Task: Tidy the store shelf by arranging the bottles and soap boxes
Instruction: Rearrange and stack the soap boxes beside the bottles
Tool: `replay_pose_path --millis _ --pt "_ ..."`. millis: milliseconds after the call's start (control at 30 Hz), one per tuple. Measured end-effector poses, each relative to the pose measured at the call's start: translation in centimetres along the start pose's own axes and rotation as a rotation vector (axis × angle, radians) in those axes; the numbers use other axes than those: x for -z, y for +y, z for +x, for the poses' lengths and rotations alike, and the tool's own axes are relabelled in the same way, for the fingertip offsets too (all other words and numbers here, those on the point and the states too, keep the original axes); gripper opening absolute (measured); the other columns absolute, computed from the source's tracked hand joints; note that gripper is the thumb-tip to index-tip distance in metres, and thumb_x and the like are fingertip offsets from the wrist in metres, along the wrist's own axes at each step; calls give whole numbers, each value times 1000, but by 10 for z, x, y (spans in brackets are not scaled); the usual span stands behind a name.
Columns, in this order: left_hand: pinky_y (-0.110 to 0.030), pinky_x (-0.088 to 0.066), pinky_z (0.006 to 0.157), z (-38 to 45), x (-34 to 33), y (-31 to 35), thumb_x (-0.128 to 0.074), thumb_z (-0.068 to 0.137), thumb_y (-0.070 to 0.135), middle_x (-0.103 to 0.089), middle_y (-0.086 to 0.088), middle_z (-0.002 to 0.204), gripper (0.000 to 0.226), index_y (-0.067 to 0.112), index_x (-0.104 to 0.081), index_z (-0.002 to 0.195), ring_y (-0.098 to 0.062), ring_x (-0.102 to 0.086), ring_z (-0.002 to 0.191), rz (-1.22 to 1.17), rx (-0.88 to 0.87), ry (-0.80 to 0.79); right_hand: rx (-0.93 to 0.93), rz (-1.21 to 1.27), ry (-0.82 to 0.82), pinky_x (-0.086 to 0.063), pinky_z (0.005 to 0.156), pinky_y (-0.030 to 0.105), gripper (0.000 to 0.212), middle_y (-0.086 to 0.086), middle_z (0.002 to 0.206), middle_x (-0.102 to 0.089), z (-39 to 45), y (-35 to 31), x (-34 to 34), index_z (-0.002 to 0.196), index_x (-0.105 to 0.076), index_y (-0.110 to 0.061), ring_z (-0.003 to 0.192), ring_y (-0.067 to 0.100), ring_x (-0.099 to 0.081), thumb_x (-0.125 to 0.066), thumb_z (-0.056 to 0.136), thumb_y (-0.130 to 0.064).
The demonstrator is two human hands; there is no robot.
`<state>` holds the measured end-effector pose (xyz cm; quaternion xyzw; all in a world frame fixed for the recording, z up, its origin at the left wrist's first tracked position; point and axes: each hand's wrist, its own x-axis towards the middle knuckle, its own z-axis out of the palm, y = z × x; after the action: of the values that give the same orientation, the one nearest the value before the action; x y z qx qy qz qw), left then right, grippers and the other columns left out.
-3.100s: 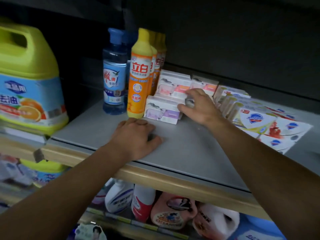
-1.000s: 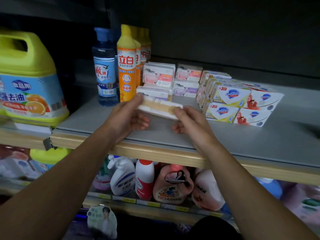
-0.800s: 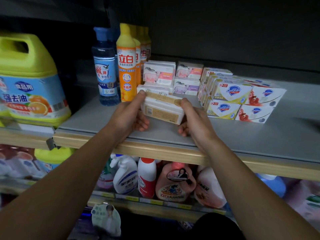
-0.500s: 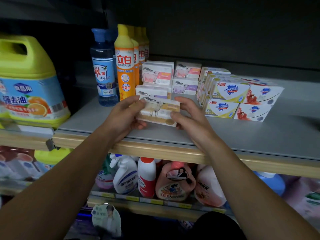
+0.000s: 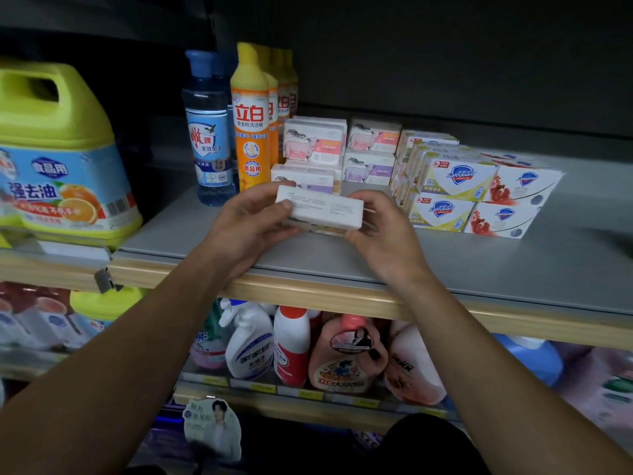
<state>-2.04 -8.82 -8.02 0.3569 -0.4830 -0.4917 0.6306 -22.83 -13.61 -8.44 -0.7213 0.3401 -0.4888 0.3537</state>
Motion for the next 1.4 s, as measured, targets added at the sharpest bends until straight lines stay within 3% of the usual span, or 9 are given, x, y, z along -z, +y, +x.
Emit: replay_pose_path --millis 167,333,433,533,700,900,1067,1233,1400 --pt "-37 -58 86 1 -2 1 -62 89 14 -69 -6 119 29 15 -65 117 -24 -66 111 33 9 32 23 -82 -20 -51 101 34 49 -7 118 -66 1 0 -1 116 -58 -27 112 7 -62 -69 82 6" --pt "-22 -54 86 4 -4 2 -69 87 20 -63 10 120 37 20 -59 123 1 -61 104 618 -131 156 -22 -158 -89 -53 96 38 46 0 114 -68 6 -1 -3 125 -58 -21 106 13 -64 -70 85 -2" --pt "-35 -54 92 5 13 8 -74 83 26 -63 5 121 43 24 -59 122 -13 -61 108 860 -114 94 -9 -239 -210 -53 94 28 44 -2 114 -67 15 -2 0 127 -57 -23 103 7 -65 -71 87 -11" --pt "-35 -56 87 4 31 11 -73 83 30 -64 9 117 43 29 -59 123 -8 -63 98 976 -106 65 -70 -215 -309 -45 90 11 27 -14 115 -65 37 -4 5 118 -60 -35 104 -10 -60 -65 93 -29" --pt "-14 -50 78 4 48 10 -69 88 25 -63 10 117 41 36 -56 125 2 -60 95 909 -92 159 37 -555 -76 -44 102 34 35 -4 127 -62 83 7 2 128 -60 -25 118 16 -57 -62 94 -30" --pt "-16 -49 86 7 49 5 -65 91 19 -63 7 122 41 32 -58 129 -5 -62 104 885 -122 158 222 -958 -129 -23 108 26 47 -3 144 -52 107 27 -23 142 -51 -24 133 22 -37 -59 95 -27" --pt "-16 -51 85 8 51 5 -66 90 25 -64 13 118 42 37 -57 128 5 -60 100 894 -118 164 292 -964 -8 -34 101 31 40 1 133 -61 104 34 -22 134 -60 -20 120 29 -45 -59 95 -20" --pt "-25 -54 88 7 51 5 -67 90 27 -64 14 118 42 38 -56 129 0 -62 101 869 -98 155 253 -932 25 -34 94 31 40 0 134 -59 104 39 -23 134 -60 -21 118 29 -45 -56 95 -15" --pt "-16 -54 82 8 51 5 -67 90 25 -64 15 116 42 37 -57 129 4 -62 98 851 -97 151 221 -928 -14 -34 100 31 41 1 137 -56 108 42 -23 137 -57 -21 122 29 -48 -55 96 -15"
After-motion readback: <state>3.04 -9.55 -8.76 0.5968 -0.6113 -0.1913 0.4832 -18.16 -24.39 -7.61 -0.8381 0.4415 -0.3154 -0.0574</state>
